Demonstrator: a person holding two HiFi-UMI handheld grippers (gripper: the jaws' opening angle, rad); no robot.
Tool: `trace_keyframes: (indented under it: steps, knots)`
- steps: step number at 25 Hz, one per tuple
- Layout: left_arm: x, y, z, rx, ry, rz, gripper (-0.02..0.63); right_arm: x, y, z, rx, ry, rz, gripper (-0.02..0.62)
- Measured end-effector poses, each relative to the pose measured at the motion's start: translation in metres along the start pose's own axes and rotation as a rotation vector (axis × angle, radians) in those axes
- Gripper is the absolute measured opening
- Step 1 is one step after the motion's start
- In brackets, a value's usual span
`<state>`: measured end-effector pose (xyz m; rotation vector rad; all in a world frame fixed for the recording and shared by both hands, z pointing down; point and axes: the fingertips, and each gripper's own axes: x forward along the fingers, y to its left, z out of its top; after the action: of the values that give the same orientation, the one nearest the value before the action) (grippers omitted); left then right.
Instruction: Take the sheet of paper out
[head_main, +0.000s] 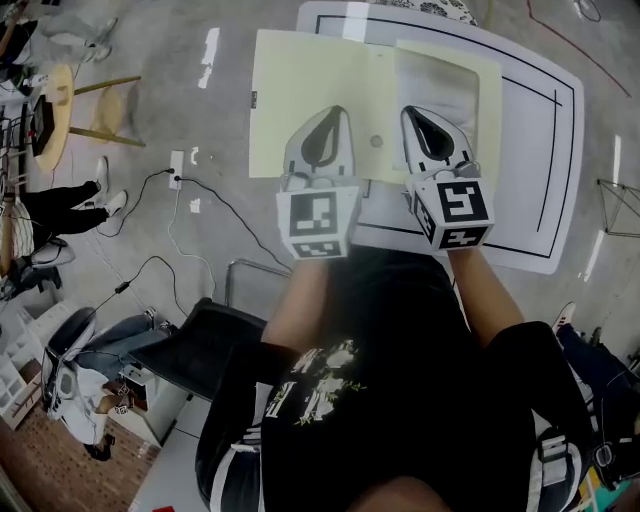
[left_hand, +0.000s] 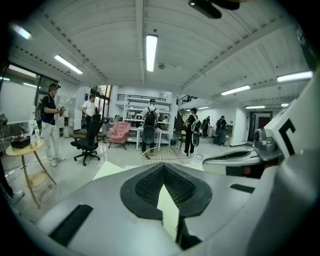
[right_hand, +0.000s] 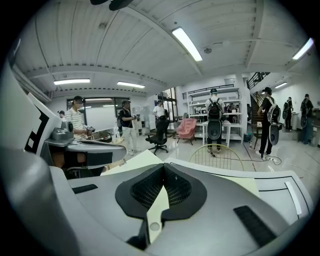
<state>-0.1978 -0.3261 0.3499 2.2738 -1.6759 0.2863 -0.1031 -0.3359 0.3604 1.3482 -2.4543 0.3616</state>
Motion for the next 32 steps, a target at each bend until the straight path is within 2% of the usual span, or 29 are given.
trace_keyframes:
  steps: [12,18,24,32]
  knots:
    - [0.030,0.016,-0.036,-0.029,0.097,-0.083,0.002,0.026,-0.008,-0.020,0.015,0.067,-0.084,0.000]
    - [0.030,0.011,-0.047,-0.039,0.144,-0.093,0.002,0.023,-0.007,-0.033,0.032,0.109,-0.074,0.000]
    - [0.029,0.015,-0.066,-0.005,0.205,-0.069,0.002,0.024,-0.014,-0.050,0.055,0.118,-0.068,0.000]
    - [0.034,0.013,-0.101,-0.026,0.293,-0.029,0.002,0.033,-0.023,-0.072,0.030,0.180,-0.035,0.000]
